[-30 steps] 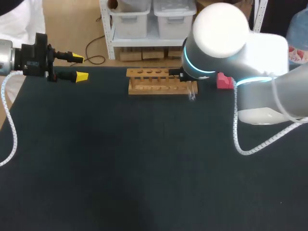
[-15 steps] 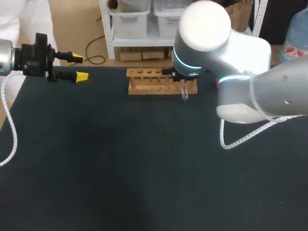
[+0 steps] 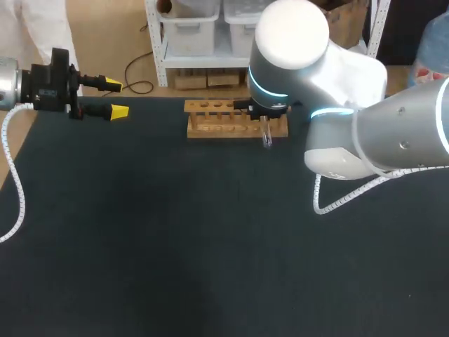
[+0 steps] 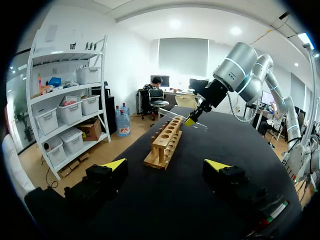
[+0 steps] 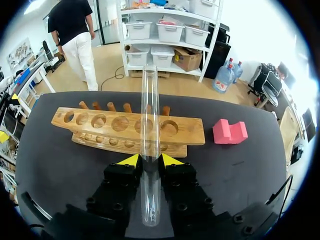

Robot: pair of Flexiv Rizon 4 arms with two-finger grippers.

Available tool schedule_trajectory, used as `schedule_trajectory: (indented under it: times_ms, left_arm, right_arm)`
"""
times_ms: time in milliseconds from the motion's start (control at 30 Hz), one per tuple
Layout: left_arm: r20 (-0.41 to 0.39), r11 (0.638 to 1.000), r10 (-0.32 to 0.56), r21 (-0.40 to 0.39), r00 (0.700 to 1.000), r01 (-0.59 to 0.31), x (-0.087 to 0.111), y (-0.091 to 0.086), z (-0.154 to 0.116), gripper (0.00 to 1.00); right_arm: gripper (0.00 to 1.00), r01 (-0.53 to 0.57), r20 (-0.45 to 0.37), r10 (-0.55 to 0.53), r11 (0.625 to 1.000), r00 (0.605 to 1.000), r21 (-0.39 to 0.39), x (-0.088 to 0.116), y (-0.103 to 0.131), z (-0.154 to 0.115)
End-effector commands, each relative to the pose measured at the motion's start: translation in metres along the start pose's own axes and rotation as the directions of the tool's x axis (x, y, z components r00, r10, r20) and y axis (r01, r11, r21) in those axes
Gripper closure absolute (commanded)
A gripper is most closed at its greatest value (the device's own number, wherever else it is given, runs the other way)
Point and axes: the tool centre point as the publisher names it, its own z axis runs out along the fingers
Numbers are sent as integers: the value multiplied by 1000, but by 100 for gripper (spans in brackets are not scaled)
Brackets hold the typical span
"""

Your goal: Grasp the test tube, adjust it, and insert it.

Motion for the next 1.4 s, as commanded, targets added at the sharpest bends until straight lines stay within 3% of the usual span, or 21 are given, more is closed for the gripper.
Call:
schedule_trajectory:
  times_ms: [33, 833, 1067, 1400]
  left_arm:
    - [5, 1000, 4, -1, 1000, -4, 1, 0, 0, 0]
    - [5, 1000, 4, -1, 1000, -4, 1, 0, 0, 0]
    - [5, 1000, 4, -1, 1000, -4, 1, 0, 0, 0]
    - [5, 1000, 4, -1, 1000, -4, 1, 0, 0, 0]
  right_arm:
    - [100, 3, -11, -3, 1000, 1000, -2, -1, 1, 5]
    - [100, 11, -63, -12, 1000, 998, -15, 7, 2, 14]
    - [100, -6, -49, 5, 1000, 999, -13, 9, 3, -6]
    - [100, -73, 6, 72, 997, 997, 24, 15, -3, -60]
